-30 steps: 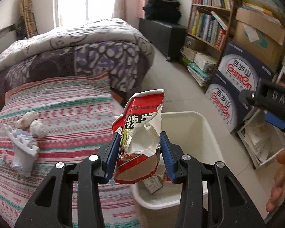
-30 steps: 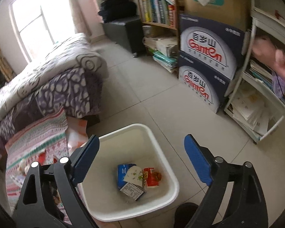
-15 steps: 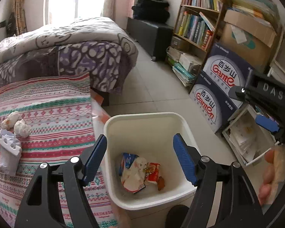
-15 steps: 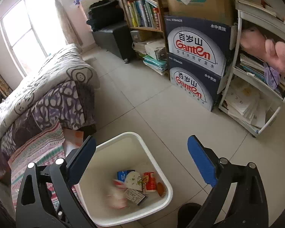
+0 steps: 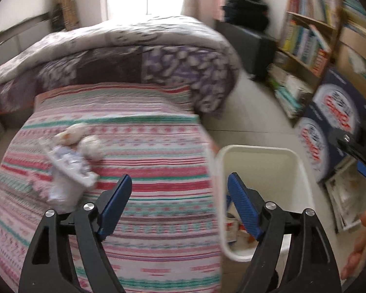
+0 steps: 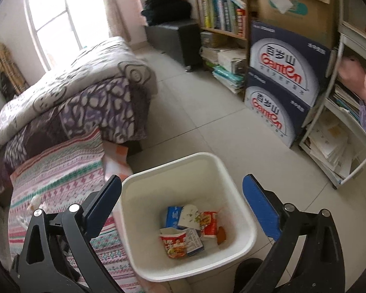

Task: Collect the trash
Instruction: 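Grasp the white plastic comb piece with the left tool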

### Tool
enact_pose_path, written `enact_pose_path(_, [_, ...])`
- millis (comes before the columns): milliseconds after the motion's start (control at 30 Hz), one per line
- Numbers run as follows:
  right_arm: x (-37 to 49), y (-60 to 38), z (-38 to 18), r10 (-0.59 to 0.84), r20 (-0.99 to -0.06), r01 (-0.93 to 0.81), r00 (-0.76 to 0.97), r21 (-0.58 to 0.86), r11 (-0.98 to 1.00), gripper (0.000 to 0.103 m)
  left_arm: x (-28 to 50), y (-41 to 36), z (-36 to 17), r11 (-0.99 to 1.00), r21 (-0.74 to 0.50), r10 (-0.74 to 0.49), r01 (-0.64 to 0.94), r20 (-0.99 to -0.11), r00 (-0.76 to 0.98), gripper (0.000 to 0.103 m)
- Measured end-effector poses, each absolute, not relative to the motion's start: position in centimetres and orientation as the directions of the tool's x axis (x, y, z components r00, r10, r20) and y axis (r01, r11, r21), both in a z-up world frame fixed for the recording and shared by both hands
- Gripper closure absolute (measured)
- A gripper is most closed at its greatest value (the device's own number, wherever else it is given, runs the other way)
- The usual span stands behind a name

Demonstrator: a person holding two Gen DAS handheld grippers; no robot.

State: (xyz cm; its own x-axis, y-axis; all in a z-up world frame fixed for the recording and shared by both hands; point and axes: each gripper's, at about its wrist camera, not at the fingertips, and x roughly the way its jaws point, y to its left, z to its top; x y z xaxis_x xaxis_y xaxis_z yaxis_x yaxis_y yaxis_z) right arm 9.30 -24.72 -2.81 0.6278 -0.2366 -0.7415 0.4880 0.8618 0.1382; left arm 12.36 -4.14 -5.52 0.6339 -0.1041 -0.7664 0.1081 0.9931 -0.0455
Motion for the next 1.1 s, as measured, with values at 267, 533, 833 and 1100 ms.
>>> enact_pose_path(267, [11.1, -20.3, -4.4, -0.189, -0.776, 0.415, 0.601, 0.102, 0.904, 0.007, 15.4, 4.0, -6.9, 0.985, 0.039, 0.132, -0.167, -0.791, 0.597, 0.02])
enact_pose_path(533, [12.5, -15.9, -5.7, -0.168, -0.792, 0.329, 0.586, 0.043, 0.943, 0.007, 18.5, 12.1, -8.8, 0.925, -0.108, 0.111, -0.364, -0.84, 0.532, 0.021])
enact_pose_path(833, [13.9, -11.5, -7.6, -0.1, -0.828, 0.258, 0.552, 0.056, 0.964, 0.007, 20.3, 15.1, -11.0, 0.915, -0.251, -0.062, -0.315, -0.861, 0.504, 0.063])
enact_pose_path(1100, [15.6, -7.1, -10.0, -0.02, -0.867, 0.209, 0.498, 0.098, 0.973, 0.007, 19.0, 18.0, -10.3, 0.899, -0.353, -0.185, -0.259, -0.842, 0.507, 0.091])
